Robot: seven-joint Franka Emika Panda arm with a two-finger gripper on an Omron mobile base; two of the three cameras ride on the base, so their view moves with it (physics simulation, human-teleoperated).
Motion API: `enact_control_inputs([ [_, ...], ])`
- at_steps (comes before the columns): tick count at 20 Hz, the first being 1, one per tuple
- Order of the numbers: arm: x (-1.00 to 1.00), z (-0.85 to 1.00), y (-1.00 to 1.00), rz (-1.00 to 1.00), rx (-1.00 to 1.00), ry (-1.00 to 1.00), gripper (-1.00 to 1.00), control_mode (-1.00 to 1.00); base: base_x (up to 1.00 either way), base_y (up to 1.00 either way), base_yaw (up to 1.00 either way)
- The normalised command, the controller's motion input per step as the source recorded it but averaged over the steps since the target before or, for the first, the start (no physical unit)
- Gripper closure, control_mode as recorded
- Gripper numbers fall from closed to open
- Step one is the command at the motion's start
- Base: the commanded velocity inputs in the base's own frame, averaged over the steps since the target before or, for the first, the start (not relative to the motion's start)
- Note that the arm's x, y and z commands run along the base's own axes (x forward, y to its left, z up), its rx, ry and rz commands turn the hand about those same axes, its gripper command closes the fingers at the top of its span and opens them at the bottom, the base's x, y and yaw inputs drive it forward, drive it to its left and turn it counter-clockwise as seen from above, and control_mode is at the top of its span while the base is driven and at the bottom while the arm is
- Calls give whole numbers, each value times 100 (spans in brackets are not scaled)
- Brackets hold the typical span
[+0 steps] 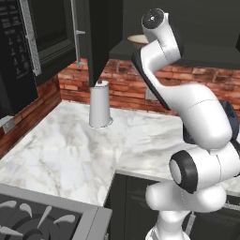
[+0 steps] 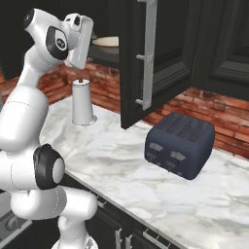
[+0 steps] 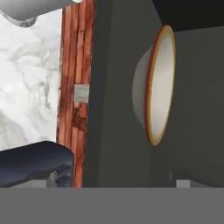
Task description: Pick up the bowls from the cabinet and place each bowl in front of a stool on the dining counter.
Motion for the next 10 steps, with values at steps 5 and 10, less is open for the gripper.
enact_control_inputs([
  [5,6,-9,0,0,14,1,-100,-100,0,0,0],
  [10,7,-2,0,0,26,0,-100,-100,0,0,0],
])
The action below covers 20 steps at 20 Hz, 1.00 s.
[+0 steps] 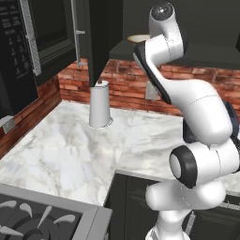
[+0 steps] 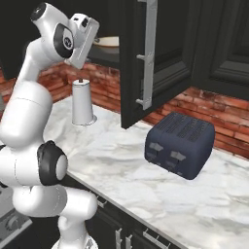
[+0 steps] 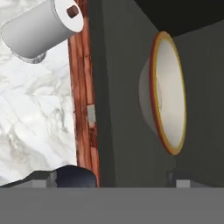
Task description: Pick up the bowls from the cabinet and place each bowl in front of a stool on the dining counter.
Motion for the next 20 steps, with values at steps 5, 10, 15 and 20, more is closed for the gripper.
enact_control_inputs([
  [5,5,0,0,0,9,0,-100,-100,0,0,0],
  [10,12,-3,0,0,0,-1,-100,-100,0,0,0],
  [15,19,-5,0,5,0,0,-100,-100,0,0,0],
  [20,34,0,0,6,0,0,-100,-100,0,0,0],
])
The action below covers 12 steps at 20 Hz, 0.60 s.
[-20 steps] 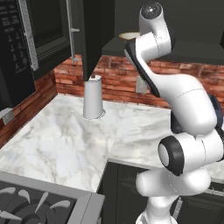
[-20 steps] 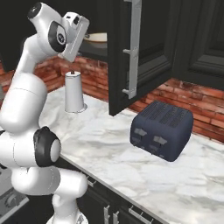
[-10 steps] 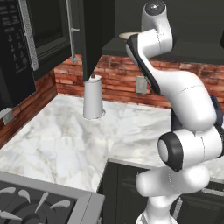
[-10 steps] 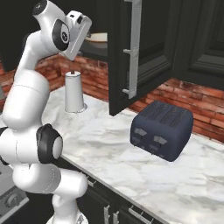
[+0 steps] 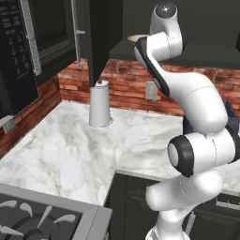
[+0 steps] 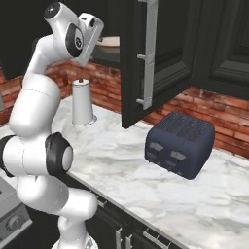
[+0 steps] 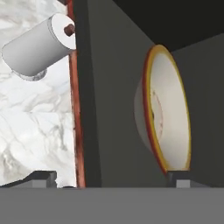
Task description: Pick up the bowls from the cabinet and place each bowl in front of a stool on the dining counter.
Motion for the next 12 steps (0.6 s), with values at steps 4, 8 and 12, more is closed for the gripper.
enact_control_inputs([
  [4,47,0,1,3,-4,8,-100,-100,0,0,0],
  [8,47,0,1,0,-10,16,-100,-100,0,0,0],
  [12,46,0,4,-1,-10,13,-100,-100,0,0,0],
])
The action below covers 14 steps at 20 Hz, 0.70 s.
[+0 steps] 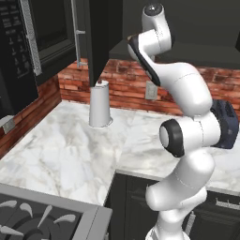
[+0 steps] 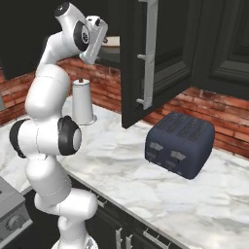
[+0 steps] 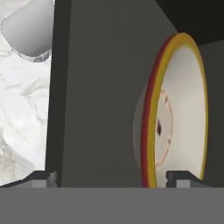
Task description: Pick up the bowls from the cabinet and place each bowl in front of a stool on the dining counter.
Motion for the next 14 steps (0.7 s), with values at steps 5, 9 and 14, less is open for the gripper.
enact_control_inputs([
  [5,47,0,0,0,-1,7,-100,-100,0,0,0],
  [9,48,0,0,0,0,5,-100,-100,0,0,0],
  [14,27,0,0,0,0,3,-100,-100,0,0,0],
])
